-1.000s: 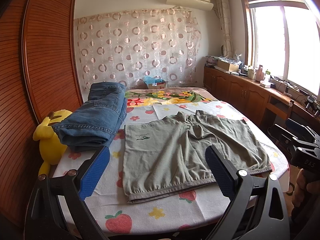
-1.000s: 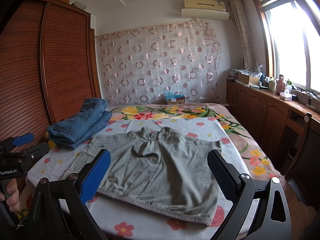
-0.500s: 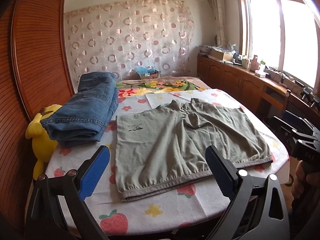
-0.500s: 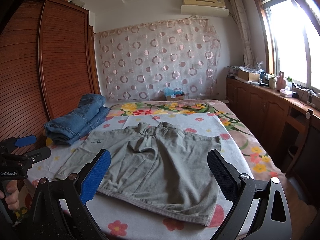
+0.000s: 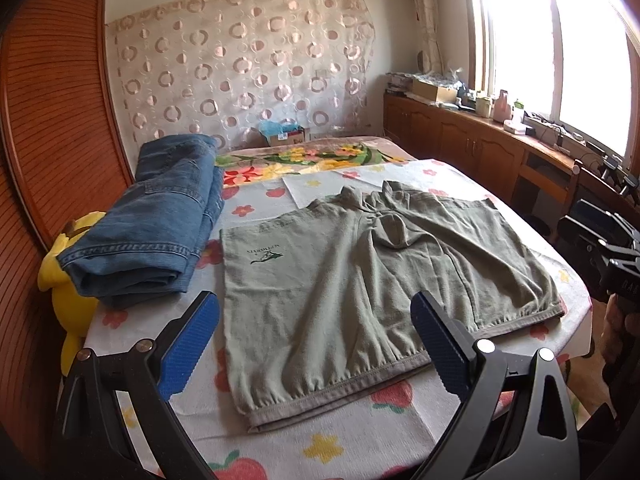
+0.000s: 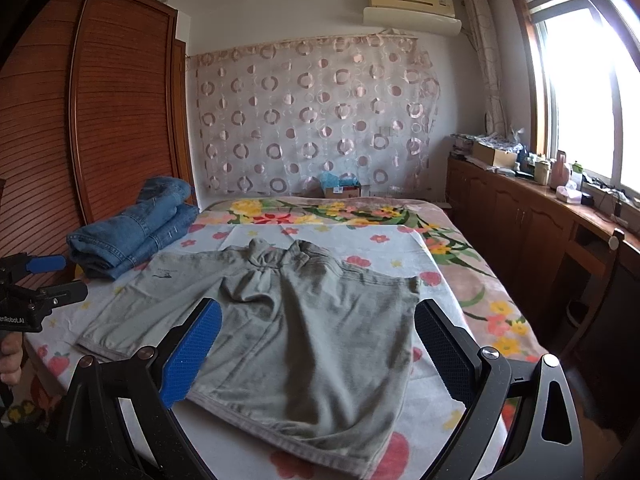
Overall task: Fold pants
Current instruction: 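Move the right tool to the shorts' leg hem and close on it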
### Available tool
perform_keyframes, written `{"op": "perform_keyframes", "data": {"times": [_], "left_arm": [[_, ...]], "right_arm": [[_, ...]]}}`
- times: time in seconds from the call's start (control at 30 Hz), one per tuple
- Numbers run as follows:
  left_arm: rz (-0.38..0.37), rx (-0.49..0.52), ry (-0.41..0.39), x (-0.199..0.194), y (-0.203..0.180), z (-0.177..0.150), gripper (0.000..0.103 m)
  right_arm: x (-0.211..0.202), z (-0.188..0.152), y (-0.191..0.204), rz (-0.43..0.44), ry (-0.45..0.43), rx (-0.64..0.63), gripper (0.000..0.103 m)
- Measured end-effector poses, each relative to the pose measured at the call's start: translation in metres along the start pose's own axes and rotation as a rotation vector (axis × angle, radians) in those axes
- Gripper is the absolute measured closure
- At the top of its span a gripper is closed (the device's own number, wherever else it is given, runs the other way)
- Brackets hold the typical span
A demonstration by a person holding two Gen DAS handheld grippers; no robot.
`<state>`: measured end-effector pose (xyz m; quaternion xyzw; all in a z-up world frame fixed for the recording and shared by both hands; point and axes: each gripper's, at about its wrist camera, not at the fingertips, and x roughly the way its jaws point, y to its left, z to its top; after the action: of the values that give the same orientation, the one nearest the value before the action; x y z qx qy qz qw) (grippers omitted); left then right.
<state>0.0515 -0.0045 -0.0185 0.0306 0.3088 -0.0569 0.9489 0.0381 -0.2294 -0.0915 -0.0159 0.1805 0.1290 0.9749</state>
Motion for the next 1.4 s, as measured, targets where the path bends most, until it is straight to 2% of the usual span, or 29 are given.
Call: {"op": "perform_keyframes", "data": {"times": [0.07, 0.27, 0.53, 0.63, 0.73, 0.8, 0.9, 1.1, 1.23, 1.33, 1.37, 1.4], "left_arm": [[-0.037, -0.003, 0.025, 0.007, 0.0, 0.002, 0.006], [-0.063, 0.035, 0.034, 0.017, -0.01, 0.01, 0.006], [-0.101, 0.064, 0.071, 0.04, -0.022, 0.017, 0.006], [-0.113, 0.067, 0.094, 0.05, -0.026, 0.016, 0.006], [-0.112, 0.074, 0.12, 0.061, -0.029, 0.012, 0.006], [-0.11, 0.073, 0.144, 0.069, -0.029, 0.008, 0.006], [-0.107, 0.061, 0.183, 0.081, -0.027, 0.0, 0.006], [-0.111, 0.044, 0.22, 0.091, -0.023, -0.01, 0.006], [-0.116, 0.037, 0.234, 0.095, -0.022, -0.014, 0.006], [-0.118, 0.031, 0.252, 0.1, -0.021, -0.017, 0.006], [-0.118, 0.031, 0.258, 0.101, -0.022, -0.018, 0.006], [-0.118, 0.028, 0.266, 0.102, -0.021, -0.019, 0.006]], "right_arm": [[0.004, 0.001, -0.002, -0.004, 0.012, -0.007, 0.009], [0.016, 0.006, -0.014, -0.019, 0.05, -0.02, 0.014], [0.05, 0.019, -0.046, -0.032, 0.156, -0.008, 0.033], [0.064, 0.024, -0.057, -0.031, 0.199, 0.003, 0.043], [0.081, 0.031, -0.072, -0.003, 0.251, 0.041, 0.056], [0.093, 0.037, -0.078, 0.02, 0.284, 0.07, 0.071], [0.11, 0.05, -0.086, 0.042, 0.328, 0.126, 0.073], [0.135, 0.061, -0.088, -0.009, 0.404, 0.098, 0.073], [0.138, 0.065, -0.086, -0.006, 0.45, 0.094, 0.073], [0.136, 0.069, -0.086, -0.004, 0.453, 0.078, 0.073], [0.134, 0.071, -0.088, 0.001, 0.456, 0.08, 0.077], [0.132, 0.073, -0.089, 0.012, 0.458, 0.083, 0.09]]}}
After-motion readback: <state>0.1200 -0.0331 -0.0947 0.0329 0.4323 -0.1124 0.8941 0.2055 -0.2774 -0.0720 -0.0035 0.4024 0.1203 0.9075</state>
